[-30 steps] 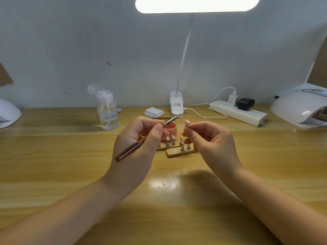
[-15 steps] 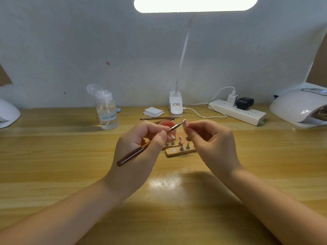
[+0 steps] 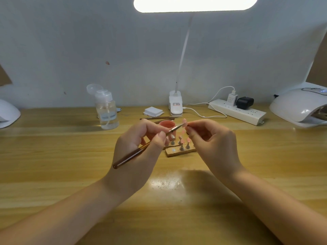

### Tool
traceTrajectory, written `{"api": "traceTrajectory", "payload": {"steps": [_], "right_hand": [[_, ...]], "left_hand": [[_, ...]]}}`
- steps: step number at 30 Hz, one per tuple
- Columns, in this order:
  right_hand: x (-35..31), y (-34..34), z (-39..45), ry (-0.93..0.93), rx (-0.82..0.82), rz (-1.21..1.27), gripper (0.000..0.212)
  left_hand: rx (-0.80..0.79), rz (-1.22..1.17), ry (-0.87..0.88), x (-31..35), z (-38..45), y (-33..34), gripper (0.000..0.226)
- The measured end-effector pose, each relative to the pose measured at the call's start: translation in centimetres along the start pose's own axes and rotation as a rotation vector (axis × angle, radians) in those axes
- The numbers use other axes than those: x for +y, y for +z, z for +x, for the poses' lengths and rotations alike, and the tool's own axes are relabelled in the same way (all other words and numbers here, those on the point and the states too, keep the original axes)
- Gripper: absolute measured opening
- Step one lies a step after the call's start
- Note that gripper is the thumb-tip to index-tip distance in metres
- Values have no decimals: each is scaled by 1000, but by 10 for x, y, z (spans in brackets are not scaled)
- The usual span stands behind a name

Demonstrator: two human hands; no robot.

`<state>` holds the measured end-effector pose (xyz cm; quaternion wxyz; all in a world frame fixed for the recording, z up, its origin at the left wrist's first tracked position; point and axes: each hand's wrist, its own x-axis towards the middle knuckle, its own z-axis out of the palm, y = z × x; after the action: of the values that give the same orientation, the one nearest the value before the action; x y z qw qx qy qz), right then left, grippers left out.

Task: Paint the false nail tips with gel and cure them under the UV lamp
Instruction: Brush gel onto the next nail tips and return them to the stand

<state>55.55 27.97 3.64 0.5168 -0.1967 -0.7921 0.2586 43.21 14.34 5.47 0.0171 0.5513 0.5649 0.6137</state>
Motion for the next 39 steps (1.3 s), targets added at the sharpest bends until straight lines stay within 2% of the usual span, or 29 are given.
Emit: {"api": "traceTrajectory", "payload": {"steps": [6, 9, 12, 16, 19, 22, 26, 30, 34, 39], "right_hand": [[1, 1, 0, 27, 3, 10, 15], [1, 0, 0, 63, -6, 47, 14], [1, 1, 1, 86, -18, 86, 12], [1, 1, 0, 103, -32, 124, 14], [1, 1, 0, 123, -42, 144, 14], [0, 1, 1, 149, -46, 203, 11], [-1, 2, 1, 168, -56, 240, 10], [-2, 2, 1, 186, -61, 258, 10], [-3, 3, 0, 192, -61, 283, 9], [-4, 2, 0, 190, -68, 295, 10]], "left_hand": [[-36, 17, -17, -2, 2, 1, 8], [-21, -12, -3, -3, 1, 0, 13], [13, -53, -15, -3, 2, 1, 9], [-21, -46, -34, -6, 2, 2, 11], [-14, -128, -39, -6, 1, 0, 17], [22, -158, -40, -7, 3, 0, 8], [-13, -170, -79, -8, 3, 1, 10], [1, -229, -34, -6, 1, -3, 18], [35, -196, -50, -6, 3, 1, 11], [-30, -225, -89, -8, 2, 1, 10]]}}
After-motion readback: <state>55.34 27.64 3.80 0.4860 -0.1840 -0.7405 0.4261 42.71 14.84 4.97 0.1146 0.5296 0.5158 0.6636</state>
